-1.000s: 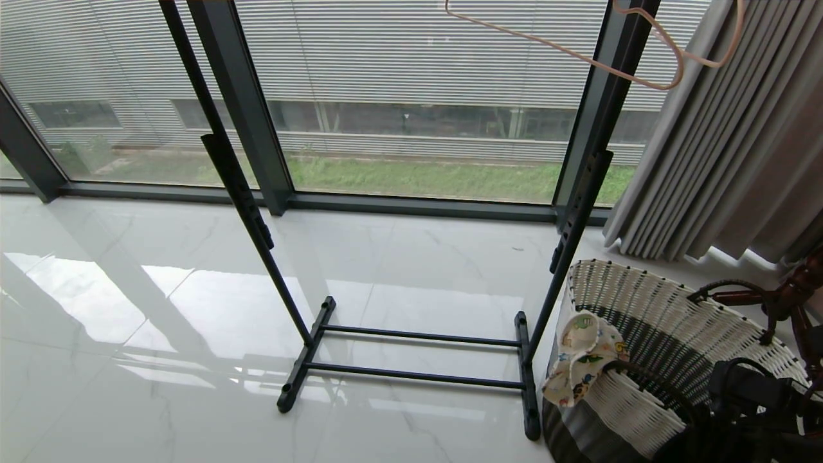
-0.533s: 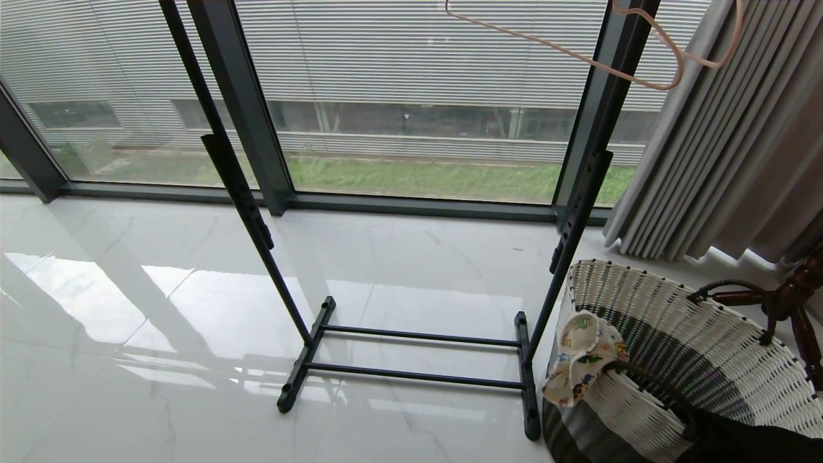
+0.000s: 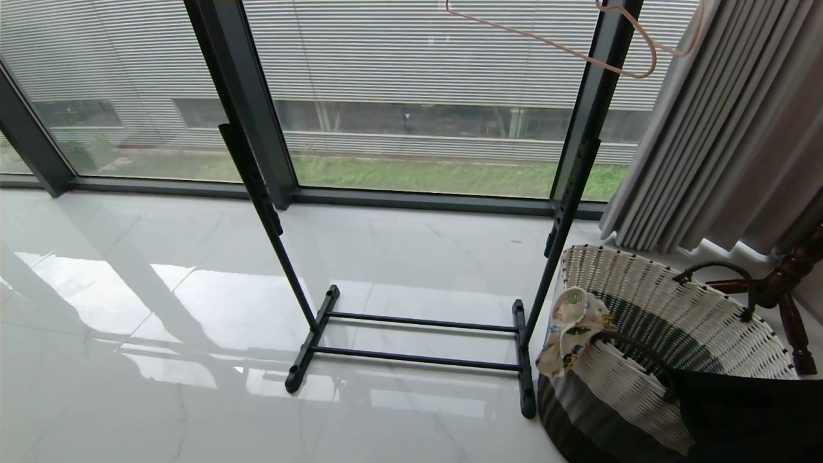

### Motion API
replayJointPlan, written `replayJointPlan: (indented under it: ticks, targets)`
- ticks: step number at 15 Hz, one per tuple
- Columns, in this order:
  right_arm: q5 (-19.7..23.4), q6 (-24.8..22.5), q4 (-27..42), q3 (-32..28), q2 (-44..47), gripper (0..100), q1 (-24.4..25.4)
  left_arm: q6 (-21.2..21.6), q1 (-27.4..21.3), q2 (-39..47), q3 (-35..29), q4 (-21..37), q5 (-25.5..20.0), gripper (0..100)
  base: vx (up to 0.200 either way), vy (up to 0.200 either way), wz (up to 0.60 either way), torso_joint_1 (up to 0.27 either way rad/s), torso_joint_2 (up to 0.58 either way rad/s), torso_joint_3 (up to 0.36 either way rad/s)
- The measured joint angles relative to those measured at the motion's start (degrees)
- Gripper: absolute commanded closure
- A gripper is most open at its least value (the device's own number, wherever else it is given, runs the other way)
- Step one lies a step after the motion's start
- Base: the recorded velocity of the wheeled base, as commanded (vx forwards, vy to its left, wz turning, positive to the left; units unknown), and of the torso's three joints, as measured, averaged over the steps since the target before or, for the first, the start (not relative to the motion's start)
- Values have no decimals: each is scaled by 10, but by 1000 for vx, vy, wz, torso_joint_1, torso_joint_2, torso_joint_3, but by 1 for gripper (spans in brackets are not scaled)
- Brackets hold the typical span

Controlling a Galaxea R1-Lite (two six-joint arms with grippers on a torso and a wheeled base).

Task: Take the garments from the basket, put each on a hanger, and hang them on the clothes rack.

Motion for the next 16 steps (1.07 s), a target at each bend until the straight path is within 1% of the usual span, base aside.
replayJointPlan:
  ticks: [2, 3, 5, 7, 8, 10, 12, 16]
  targets:
    - [0, 10, -38, -6, 20, 100, 20, 0, 0, 0, 0, 0, 0, 0, -200, 0, 0, 2, 0, 10]
    - [0, 26, -58, -7, 32, 100, 35, 0, 0, 0, 0, 0, 0, 0, -200, 0, 0, 2, 2, -2]
    - [0, 79, -90, -16, 53, 100, 84, 2, 0, 0, 0, 0, 0, 0, -200, 0, 0, 2, 5, -2]
    - [-2, 140, -117, -39, 84, 100, 144, 24, 0, 0, 0, 1, -2, 0, 0, 0, 0, 0, 0, 0]
    - [-2, 152, -124, -50, 99, 100, 162, 27, 0, 0, 0, 0, -3, 0, 0, 0, 0, 0, 0, 0]
    - [-2, 157, -137, -58, 126, 100, 186, 32, 0, 0, 0, 0, -5, 0, 0, 0, 0, 0, 0, 0]
    - [-3, 157, -149, -61, 147, 100, 197, 49, 0, 0, 0, 0, -22, 0, 0, 0, 0, 0, 0, 0]
    - [-9, 157, -169, -74, 180, 100, 203, 56, 0, 0, 0, 0, -27, 0, 0, 0, 0, 0, 0, 0]
